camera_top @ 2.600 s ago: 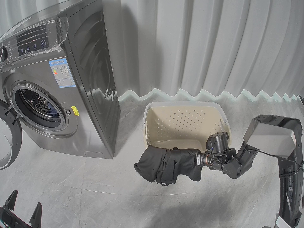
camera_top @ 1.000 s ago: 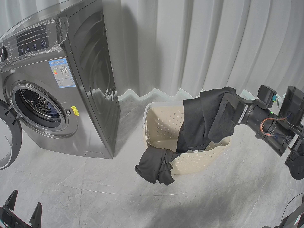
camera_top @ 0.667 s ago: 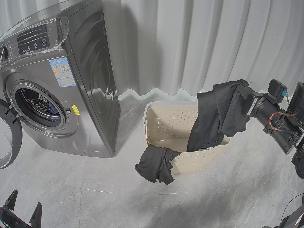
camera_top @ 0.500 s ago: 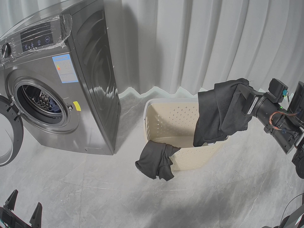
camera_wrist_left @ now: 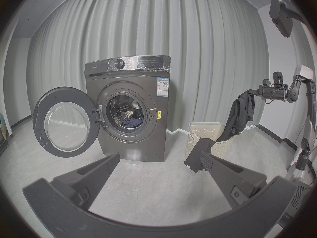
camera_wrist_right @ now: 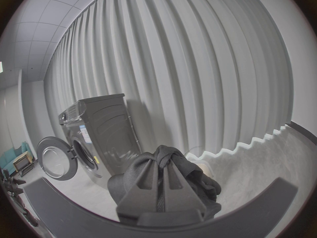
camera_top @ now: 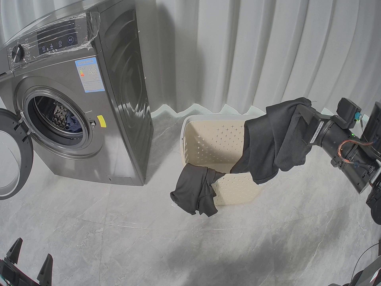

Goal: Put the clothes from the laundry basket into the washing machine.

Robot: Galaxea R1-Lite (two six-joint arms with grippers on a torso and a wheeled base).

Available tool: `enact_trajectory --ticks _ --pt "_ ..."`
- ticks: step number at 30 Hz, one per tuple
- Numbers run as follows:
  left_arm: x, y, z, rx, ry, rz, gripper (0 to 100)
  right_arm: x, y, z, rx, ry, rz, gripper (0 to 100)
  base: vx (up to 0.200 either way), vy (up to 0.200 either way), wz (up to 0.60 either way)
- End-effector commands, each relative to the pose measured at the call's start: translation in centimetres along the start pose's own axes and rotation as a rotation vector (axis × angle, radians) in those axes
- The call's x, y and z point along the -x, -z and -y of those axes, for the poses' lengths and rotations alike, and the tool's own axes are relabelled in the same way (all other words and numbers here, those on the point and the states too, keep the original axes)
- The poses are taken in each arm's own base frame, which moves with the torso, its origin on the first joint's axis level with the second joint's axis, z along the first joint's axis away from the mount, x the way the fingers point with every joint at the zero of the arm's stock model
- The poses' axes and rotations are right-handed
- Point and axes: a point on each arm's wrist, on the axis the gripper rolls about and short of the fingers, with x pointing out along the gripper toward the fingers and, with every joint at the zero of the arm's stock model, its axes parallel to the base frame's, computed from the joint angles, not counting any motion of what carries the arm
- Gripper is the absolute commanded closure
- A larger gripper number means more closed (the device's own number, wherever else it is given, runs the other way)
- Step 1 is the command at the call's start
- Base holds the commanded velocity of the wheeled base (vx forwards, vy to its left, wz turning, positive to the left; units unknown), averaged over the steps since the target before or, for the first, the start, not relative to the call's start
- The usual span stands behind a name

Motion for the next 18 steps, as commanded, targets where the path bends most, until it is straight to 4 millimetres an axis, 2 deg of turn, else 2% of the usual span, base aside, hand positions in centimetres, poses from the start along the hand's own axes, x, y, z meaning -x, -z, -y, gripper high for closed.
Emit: enact_trajectory --ticks 1,18 --pt "0.00 0.48 -0.02 0.002 -0.001 0.000 0 -0.02 0.00 -0.22 -0.002 -0.007 0.000 100 0.000 0.200 0.00" --pt "0.00 0.50 -0.02 0.007 -0.001 -0.001 0 0.04 0.07 -0.52 -0.007 -0.022 -0.003 100 0.000 0.200 0.00"
